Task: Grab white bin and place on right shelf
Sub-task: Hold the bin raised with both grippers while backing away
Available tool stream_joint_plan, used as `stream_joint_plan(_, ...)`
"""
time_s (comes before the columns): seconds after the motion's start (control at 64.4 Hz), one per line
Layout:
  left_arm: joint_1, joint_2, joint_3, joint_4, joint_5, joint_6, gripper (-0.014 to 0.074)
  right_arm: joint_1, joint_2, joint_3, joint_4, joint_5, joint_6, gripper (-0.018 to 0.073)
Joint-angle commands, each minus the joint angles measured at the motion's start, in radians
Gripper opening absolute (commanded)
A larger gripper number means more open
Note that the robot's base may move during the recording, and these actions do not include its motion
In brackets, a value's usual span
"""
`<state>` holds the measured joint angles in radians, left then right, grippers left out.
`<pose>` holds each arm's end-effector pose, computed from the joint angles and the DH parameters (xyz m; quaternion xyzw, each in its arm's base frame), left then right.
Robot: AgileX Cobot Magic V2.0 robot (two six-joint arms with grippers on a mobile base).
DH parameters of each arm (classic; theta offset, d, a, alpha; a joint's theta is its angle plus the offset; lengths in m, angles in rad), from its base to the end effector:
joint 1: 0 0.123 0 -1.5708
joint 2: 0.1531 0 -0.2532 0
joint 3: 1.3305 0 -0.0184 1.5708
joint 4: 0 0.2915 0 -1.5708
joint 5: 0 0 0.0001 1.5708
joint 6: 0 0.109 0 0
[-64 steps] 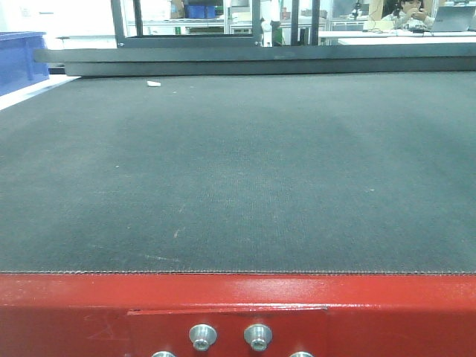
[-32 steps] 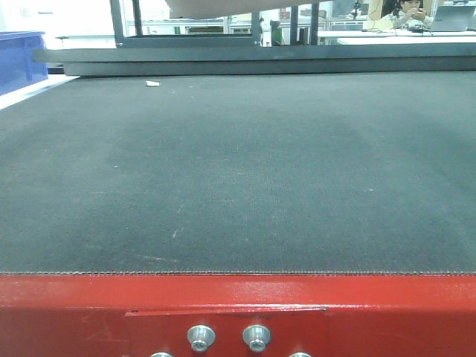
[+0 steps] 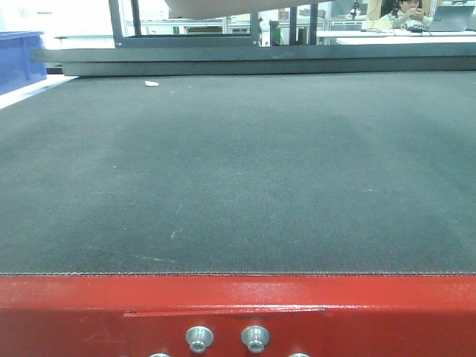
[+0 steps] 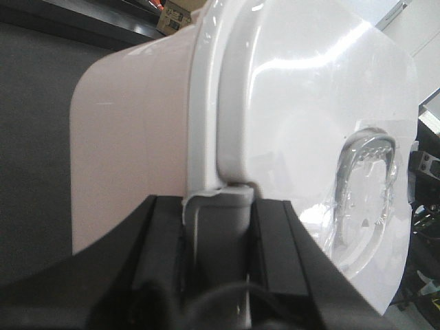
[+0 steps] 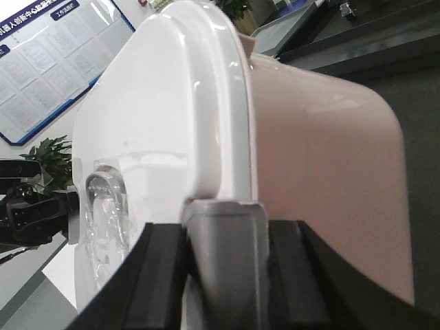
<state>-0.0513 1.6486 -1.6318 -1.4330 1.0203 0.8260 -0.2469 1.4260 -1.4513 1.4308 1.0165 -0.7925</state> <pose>0.3999 -0.1127 0.3996 0.1636 0.7164 -0.5036 0.4543 0.3600 0.0040 0.4208 -0.0538 0.7256 0.4328 0.5322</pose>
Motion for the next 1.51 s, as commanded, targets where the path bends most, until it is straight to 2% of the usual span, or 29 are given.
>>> stream_joint_plan(0.0, -0.080, -0.055, -0.034, -0.115, 0.288, 0.048, -0.0126, 0.048, -0.049, -0.028, 0.121, 0.273, -0.010, 0.0059)
stream_joint_plan(1.492, -0.080, -0.055, -0.034, -0.115, 0.288, 0.048, -0.0126, 0.048, -0.049, -0.028, 0.122, 0.271, -0.010, 0.0059)
